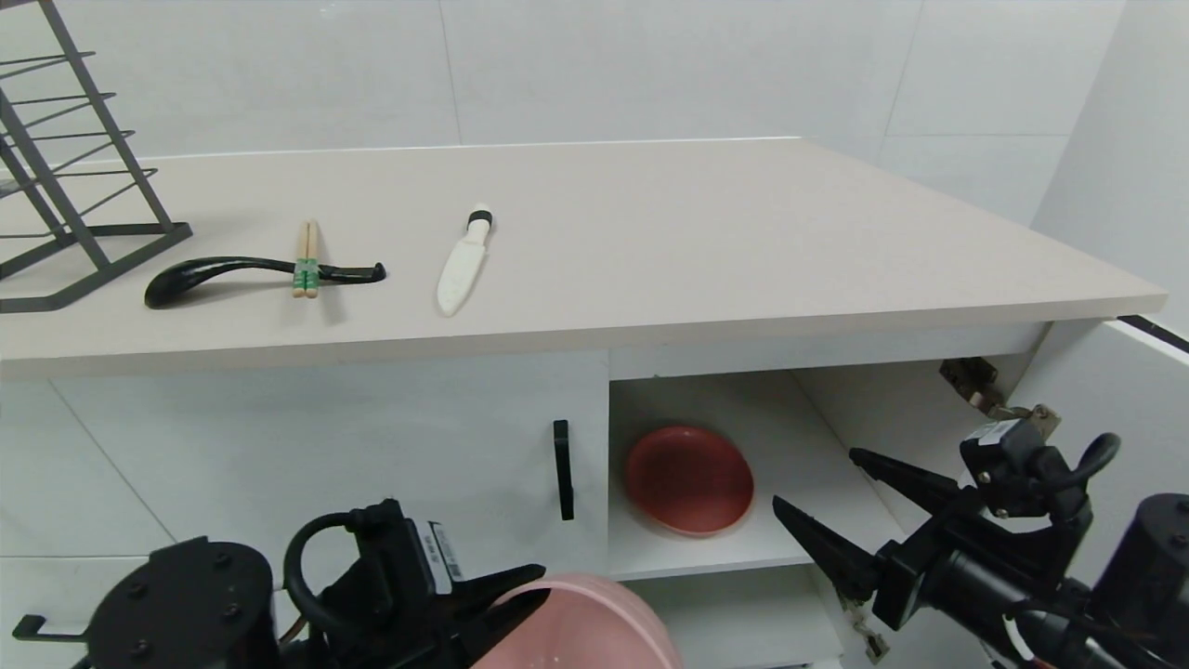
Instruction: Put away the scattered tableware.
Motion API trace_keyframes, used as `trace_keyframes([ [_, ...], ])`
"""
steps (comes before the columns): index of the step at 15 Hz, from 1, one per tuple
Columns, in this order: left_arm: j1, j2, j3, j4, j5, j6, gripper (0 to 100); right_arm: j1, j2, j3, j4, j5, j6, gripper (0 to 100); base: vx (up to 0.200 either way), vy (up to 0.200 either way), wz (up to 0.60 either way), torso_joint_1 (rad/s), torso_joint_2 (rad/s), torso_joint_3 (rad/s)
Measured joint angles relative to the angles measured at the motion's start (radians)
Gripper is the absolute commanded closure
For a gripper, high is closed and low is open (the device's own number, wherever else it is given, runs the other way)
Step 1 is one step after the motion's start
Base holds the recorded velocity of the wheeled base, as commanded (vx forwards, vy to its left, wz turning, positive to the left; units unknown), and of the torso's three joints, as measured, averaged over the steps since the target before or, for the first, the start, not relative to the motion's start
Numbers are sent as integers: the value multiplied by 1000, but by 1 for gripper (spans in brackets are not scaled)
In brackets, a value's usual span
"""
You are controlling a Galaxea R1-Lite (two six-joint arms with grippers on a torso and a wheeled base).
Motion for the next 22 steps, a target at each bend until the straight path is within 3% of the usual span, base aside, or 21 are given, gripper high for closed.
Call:
trace_keyframes([
  [2, -52, 109, -2, -161, 51, 3, 100, -3, -21, 0, 0, 0, 0, 0, 0, 0, 0, 0, 0, 0],
  [4, -117, 211, -5, -221, 145, 8, 100, -5, -35, 0, 0, 0, 0, 0, 0, 0, 0, 0, 0, 0],
  [8, -177, 289, -49, -230, 224, 12, 100, -5, -45, 0, 0, 0, 0, 0, 0, 0, 0, 0, 0, 0],
  [12, -197, 372, -207, -230, 426, 17, 100, -7, -51, 0, 0, 0, 0, 0, 0, 0, 0, 0, 0, 0],
  [20, -210, 534, -477, -229, 486, 17, 100, -12, -65, 0, 0, 0, 0, 0, 0, 0, 0, 0, 0, 0],
  [22, -199, 569, -534, -230, 530, 17, 100, -12, -66, 0, 0, 1, 1, 0, 0, 0, 0, 0, 0, 0],
])
